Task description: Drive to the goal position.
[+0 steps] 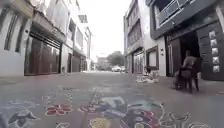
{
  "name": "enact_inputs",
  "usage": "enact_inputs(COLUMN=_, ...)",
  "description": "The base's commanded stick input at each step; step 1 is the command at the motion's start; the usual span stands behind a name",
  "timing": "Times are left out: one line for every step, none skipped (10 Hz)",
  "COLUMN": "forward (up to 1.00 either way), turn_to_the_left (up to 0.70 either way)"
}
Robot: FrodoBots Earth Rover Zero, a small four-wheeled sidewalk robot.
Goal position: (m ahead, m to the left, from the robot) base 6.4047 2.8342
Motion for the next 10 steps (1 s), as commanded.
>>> enact_inputs(forward=1.00, turn_to_the_left=0.06)
enact_inputs(forward=1.00, turn_to_the_left=0.06)
enact_inputs(forward=1.00, turn_to_the_left=0.06)
enact_inputs(forward=1.00, turn_to_the_left=0.06)
enact_inputs(forward=1.00, turn_to_the_left=0.06)
enact_inputs(forward=1.00, turn_to_the_left=0.06)
enact_inputs(forward=1.00, turn_to_the_left=0.06)
enact_inputs(forward=1.00, turn_to_the_left=0.06)
enact_inputs(forward=1.00, turn_to_the_left=0.06)
enact_inputs(forward=1.00, turn_to_the_left=0.06)
